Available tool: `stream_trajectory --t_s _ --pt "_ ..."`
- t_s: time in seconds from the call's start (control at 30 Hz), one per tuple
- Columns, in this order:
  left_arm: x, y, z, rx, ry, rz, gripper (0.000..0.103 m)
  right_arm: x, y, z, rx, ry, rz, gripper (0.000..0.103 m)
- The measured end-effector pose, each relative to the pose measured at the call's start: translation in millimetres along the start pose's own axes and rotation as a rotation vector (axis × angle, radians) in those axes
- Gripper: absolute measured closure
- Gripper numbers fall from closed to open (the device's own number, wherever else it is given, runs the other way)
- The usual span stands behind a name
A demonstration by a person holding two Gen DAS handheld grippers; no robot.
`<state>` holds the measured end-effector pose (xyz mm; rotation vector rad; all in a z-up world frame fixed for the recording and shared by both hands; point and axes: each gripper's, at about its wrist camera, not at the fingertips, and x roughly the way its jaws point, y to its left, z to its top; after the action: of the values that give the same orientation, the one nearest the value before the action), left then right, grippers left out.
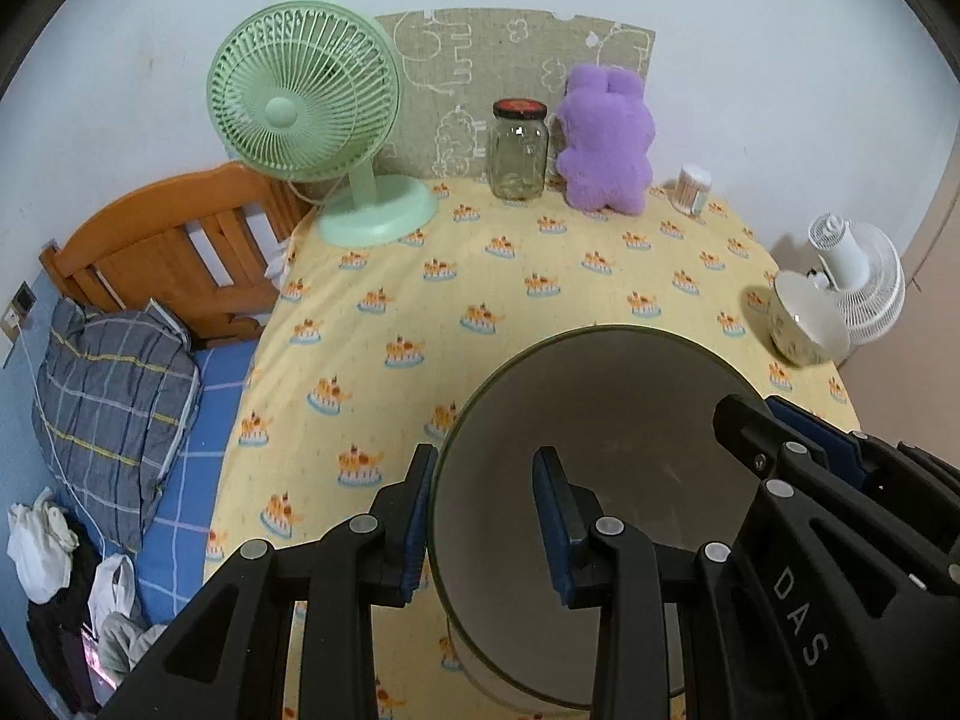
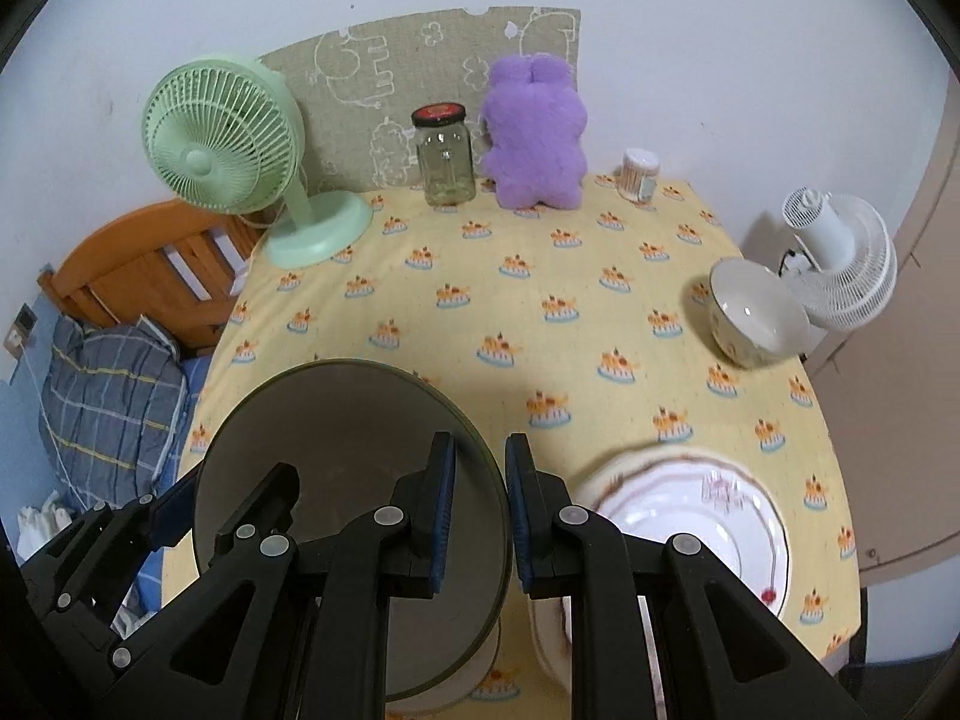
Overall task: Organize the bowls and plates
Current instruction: 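Lift the bowl with both grippers and carry it toward the plate stack, then lower the floral bowl onto the table beside the plate stack and open both grippers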
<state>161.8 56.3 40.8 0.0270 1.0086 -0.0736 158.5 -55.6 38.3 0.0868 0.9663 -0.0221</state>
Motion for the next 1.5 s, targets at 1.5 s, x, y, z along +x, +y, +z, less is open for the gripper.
stream_trajectory --t_s 1.5 --pt "59 7 -61 0.016 0.152 -0.043 0.072 59 8 -69 0.025 0.171 -0.056 0.082"
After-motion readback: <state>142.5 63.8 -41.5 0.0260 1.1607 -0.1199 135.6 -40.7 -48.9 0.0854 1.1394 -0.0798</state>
